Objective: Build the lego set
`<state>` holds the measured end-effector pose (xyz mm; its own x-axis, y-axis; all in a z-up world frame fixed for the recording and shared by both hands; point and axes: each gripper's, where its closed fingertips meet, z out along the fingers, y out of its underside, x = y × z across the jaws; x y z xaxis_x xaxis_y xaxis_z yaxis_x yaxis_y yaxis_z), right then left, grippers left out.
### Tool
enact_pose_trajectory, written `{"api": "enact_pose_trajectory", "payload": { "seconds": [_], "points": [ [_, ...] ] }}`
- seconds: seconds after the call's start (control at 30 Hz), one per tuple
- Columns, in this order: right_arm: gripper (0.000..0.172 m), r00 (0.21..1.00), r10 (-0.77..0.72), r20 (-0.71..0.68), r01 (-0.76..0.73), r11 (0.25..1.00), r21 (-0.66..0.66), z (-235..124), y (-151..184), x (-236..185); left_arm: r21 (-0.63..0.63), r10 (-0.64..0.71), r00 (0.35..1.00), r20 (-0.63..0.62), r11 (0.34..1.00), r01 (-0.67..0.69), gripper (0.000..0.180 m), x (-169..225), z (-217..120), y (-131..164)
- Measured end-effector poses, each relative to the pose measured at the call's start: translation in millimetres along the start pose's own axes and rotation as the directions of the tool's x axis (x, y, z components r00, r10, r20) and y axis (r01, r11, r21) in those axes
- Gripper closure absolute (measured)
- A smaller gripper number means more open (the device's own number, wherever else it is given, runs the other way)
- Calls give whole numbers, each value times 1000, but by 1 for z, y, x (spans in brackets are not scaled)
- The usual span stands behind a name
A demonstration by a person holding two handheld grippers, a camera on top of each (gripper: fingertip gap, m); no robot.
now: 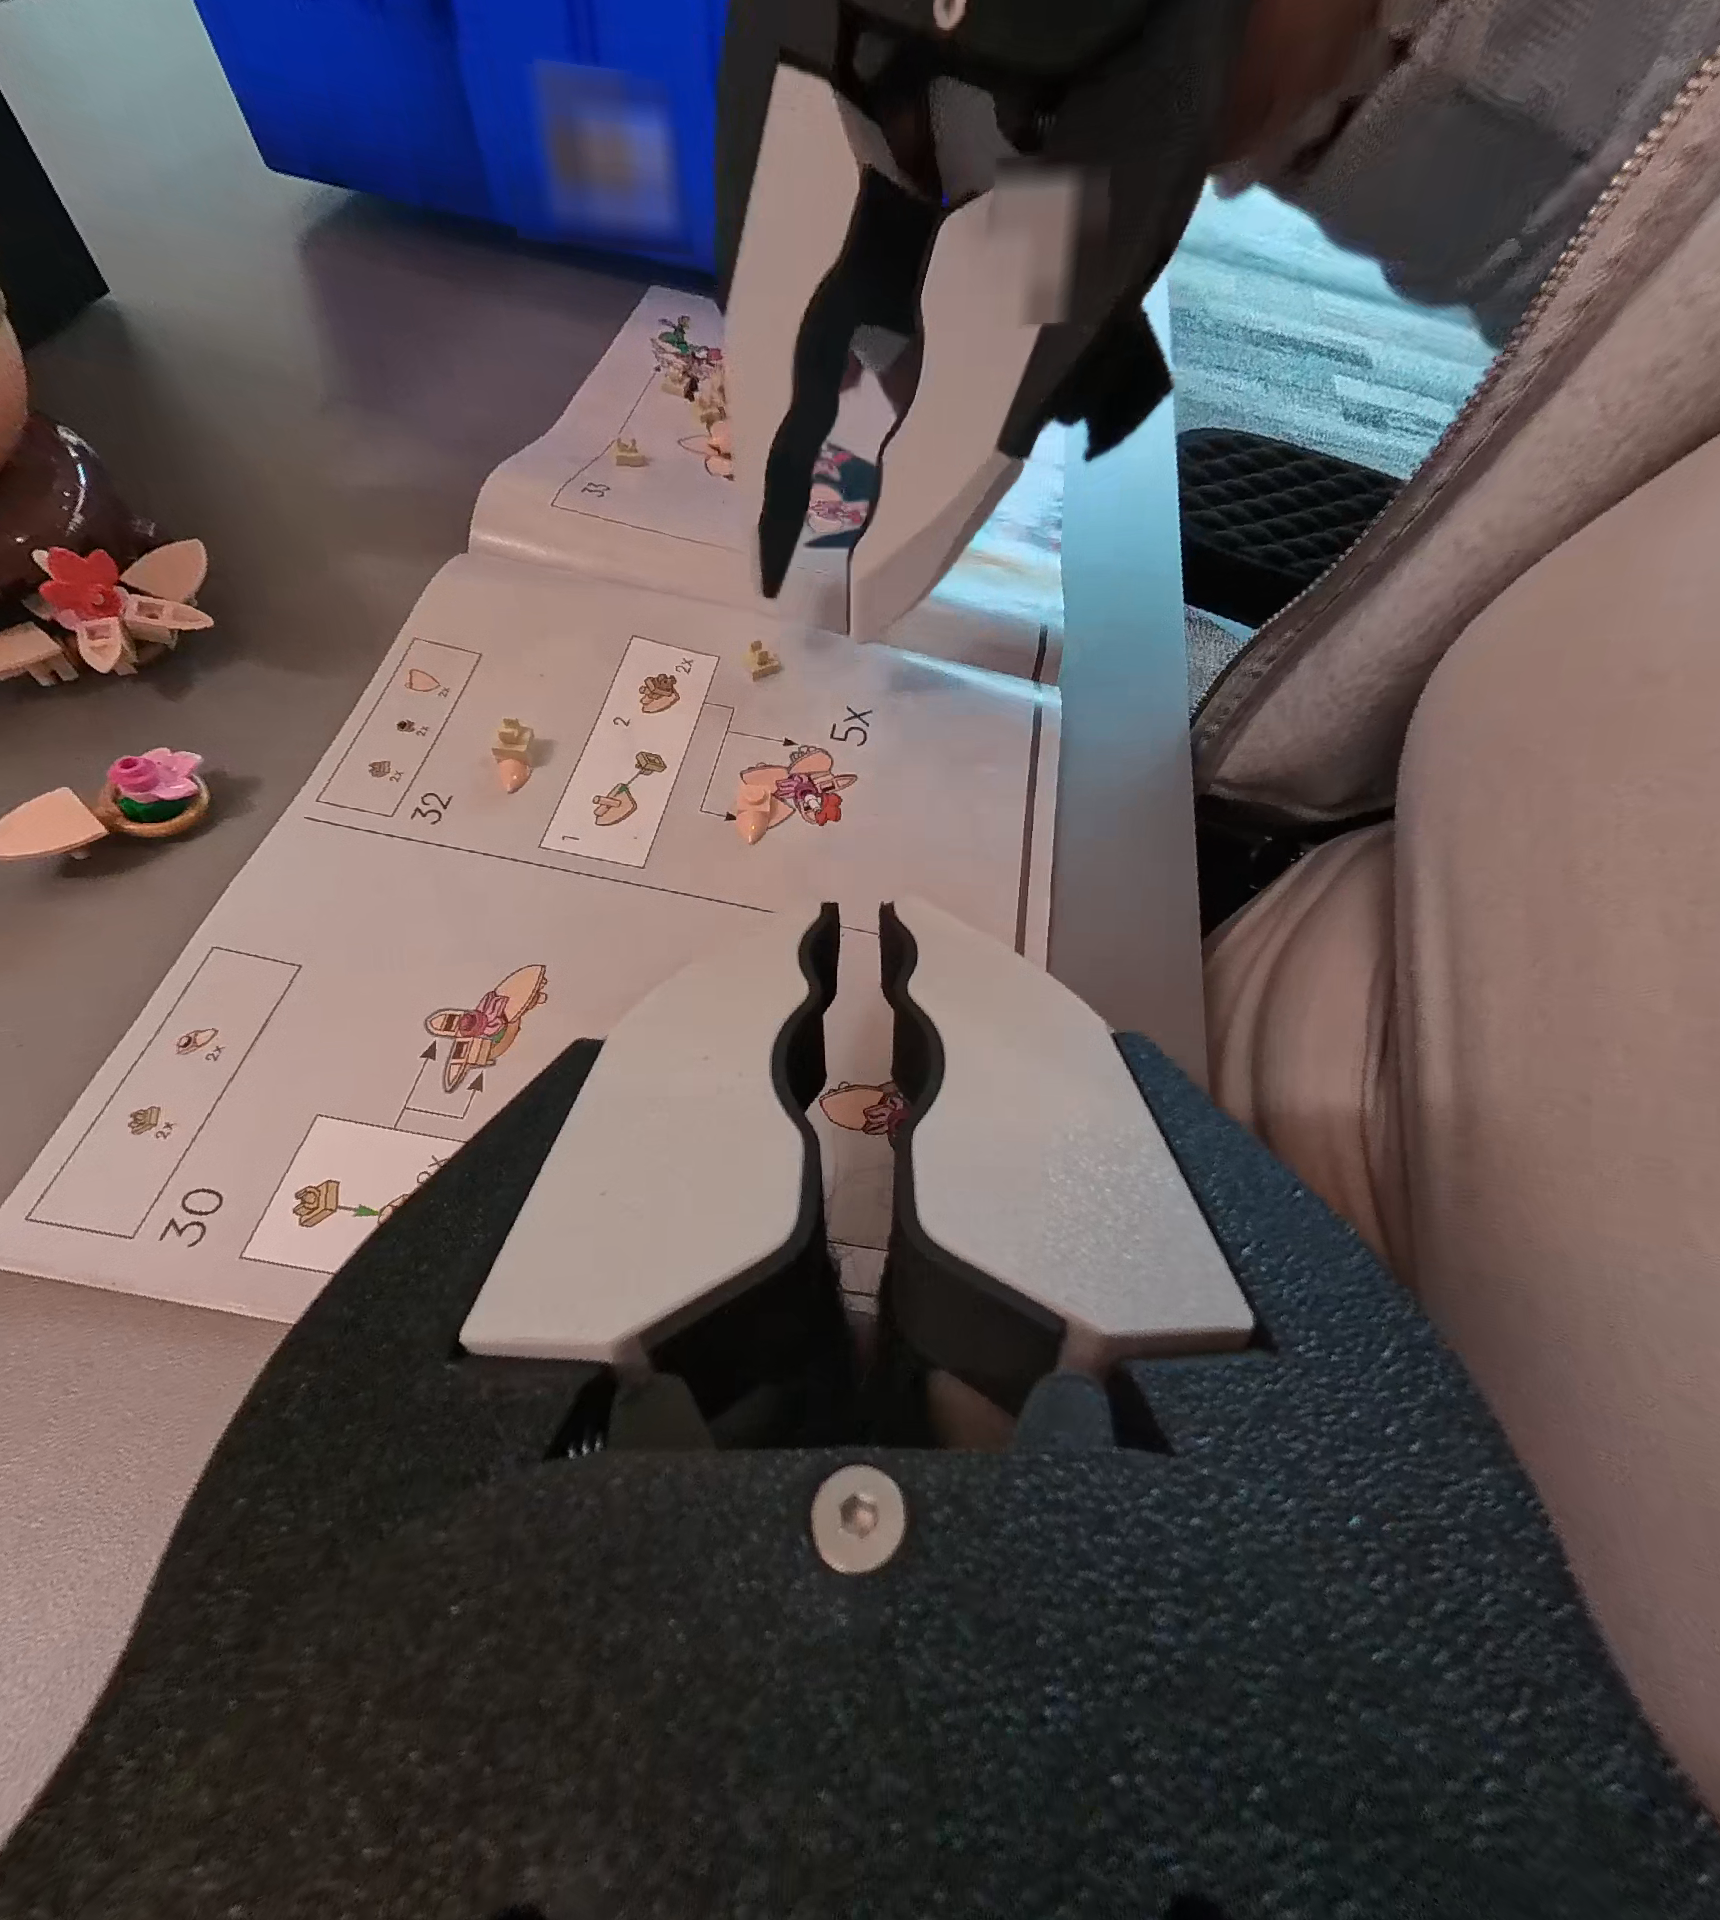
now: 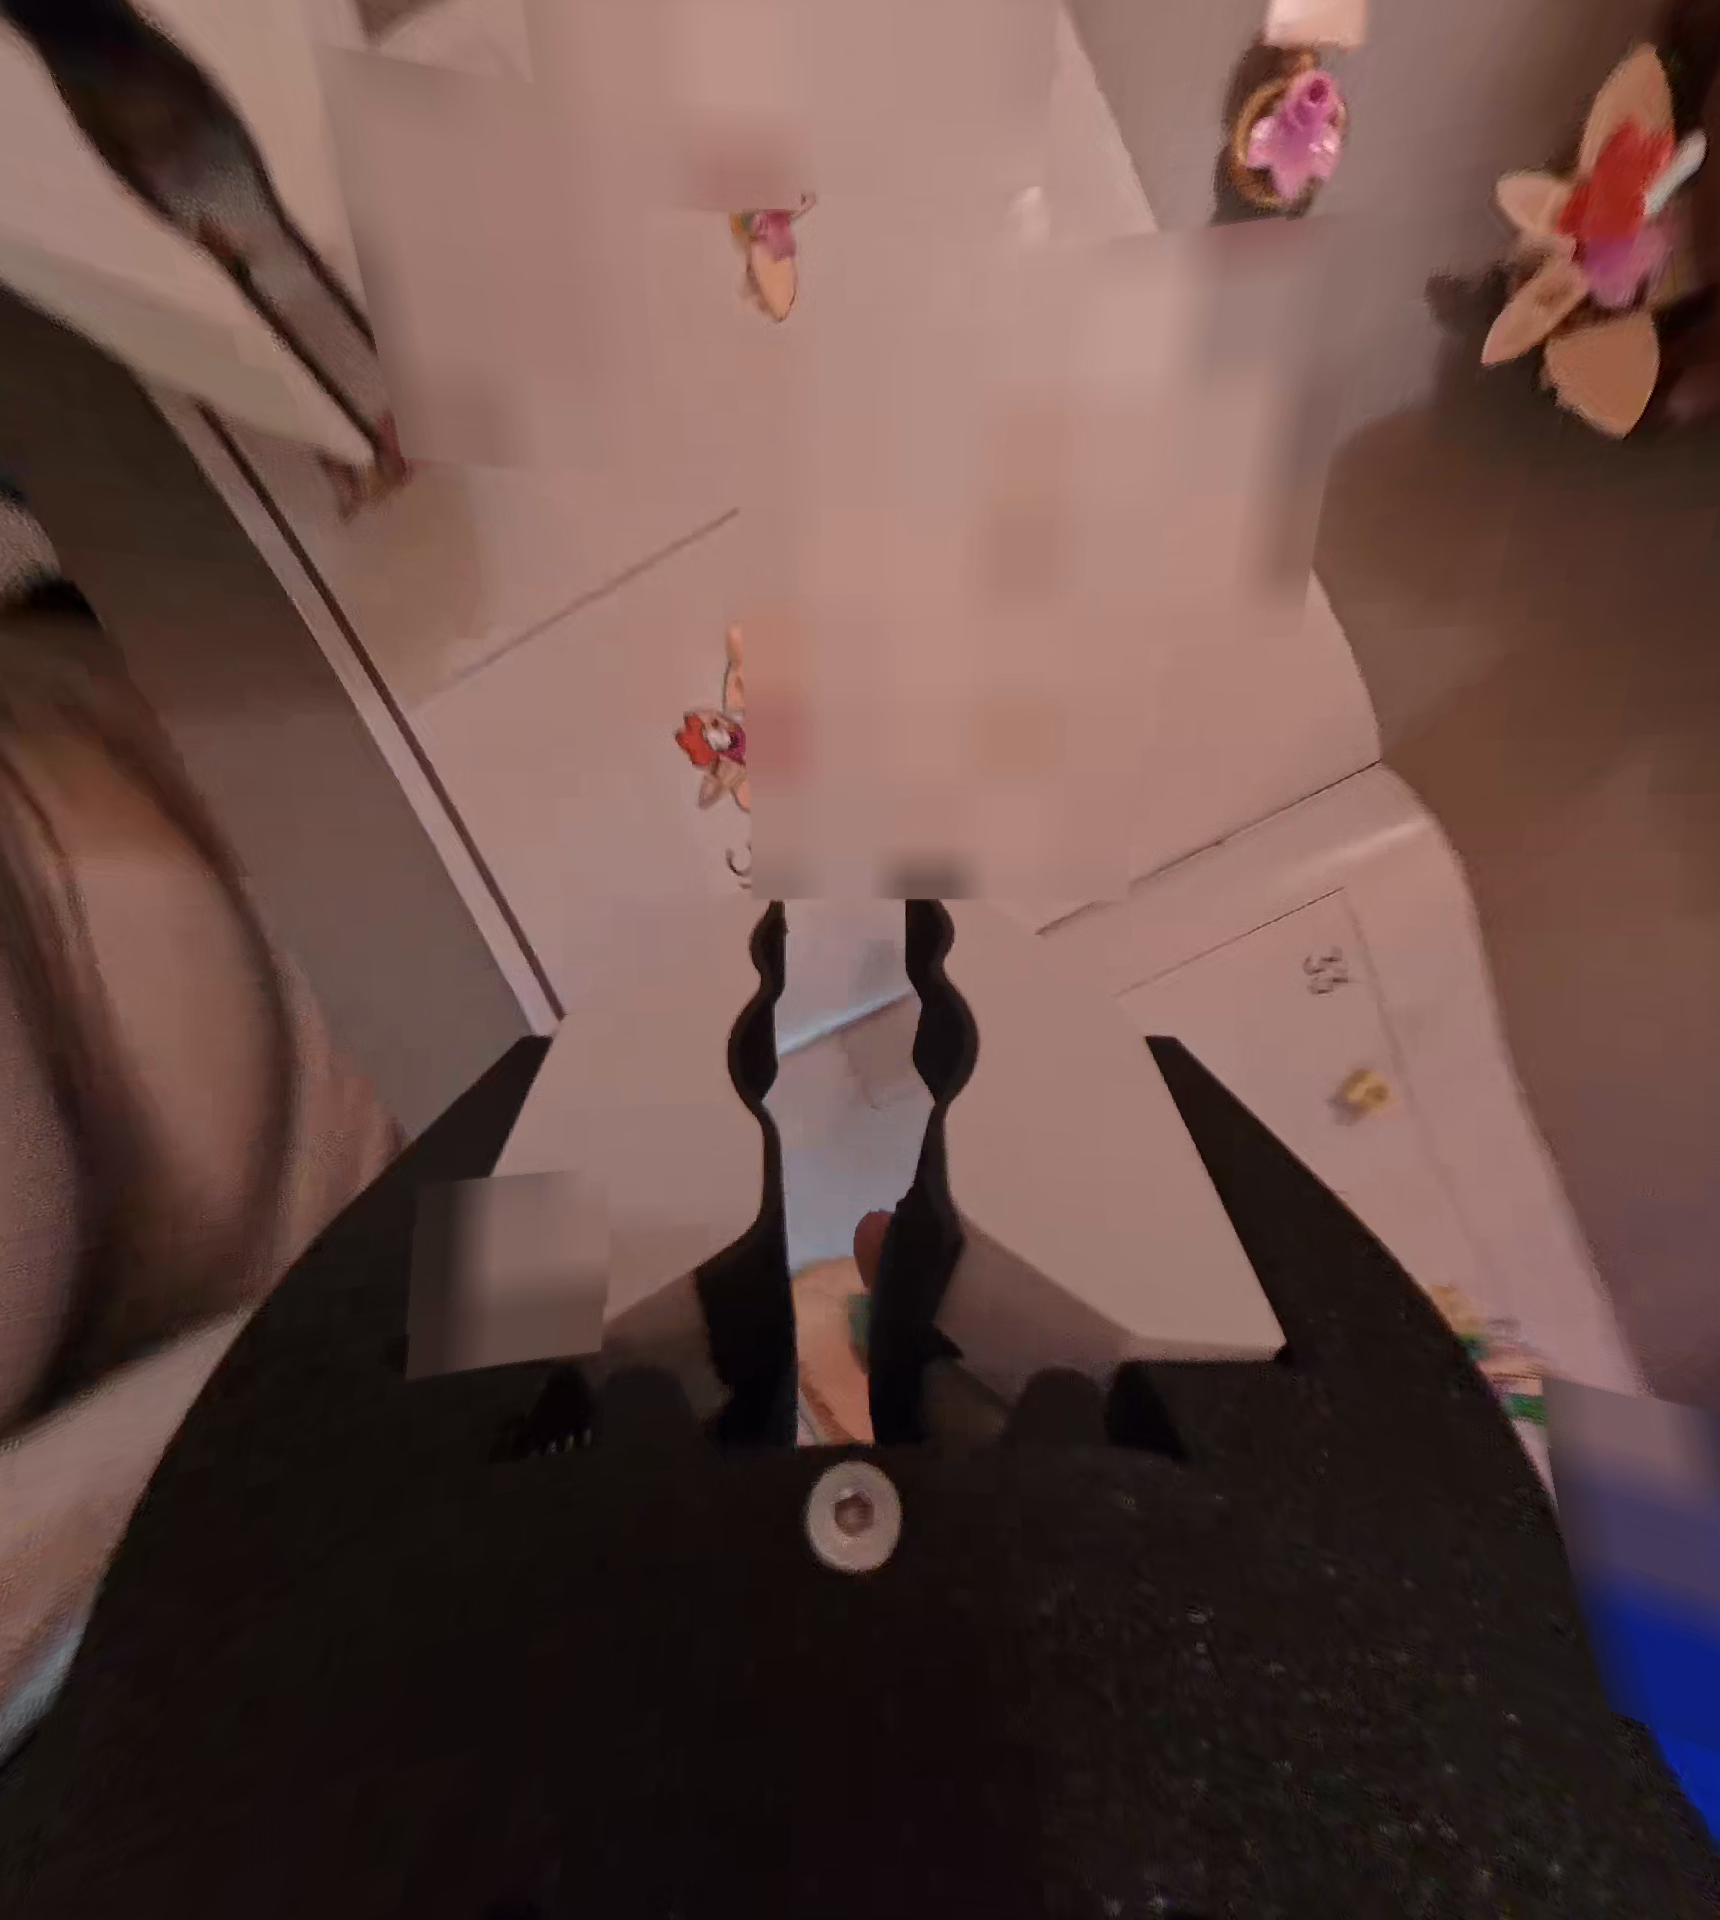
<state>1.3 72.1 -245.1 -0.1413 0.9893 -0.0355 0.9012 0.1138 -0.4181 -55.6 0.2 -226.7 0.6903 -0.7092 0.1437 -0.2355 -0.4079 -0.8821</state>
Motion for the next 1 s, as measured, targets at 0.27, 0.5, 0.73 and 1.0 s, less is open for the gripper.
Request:
{"api": "enact_pose_trajectory", "payload": {
  "seconds": [0.27, 0.5, 0.73, 1.0],
  "points": [
    [160, 793, -594, 135, 609, 781, -137, -5, 3, 11, 4, 5, 1000, 11, 1000, -6, 173, -1, -1, 0],
    [160, 600, -753, 272, 792, 607, -66, 9, -3, 10, -10, 17, 1000, 18, 1000, -17, 173, 0, 1, 1],
    [166, 601, -744, 293, 789, 611, -66, 18, 1, 13, -6, 13, 1000, 13, 1000, -13, 173, 0, 0, 1],
    [171, 768, -585, 261, 623, 776, -95, 17, -5, 15, 7, 9, 1000, 12, 1000, -9, 173, 0, -1, -1]
  ]
}}
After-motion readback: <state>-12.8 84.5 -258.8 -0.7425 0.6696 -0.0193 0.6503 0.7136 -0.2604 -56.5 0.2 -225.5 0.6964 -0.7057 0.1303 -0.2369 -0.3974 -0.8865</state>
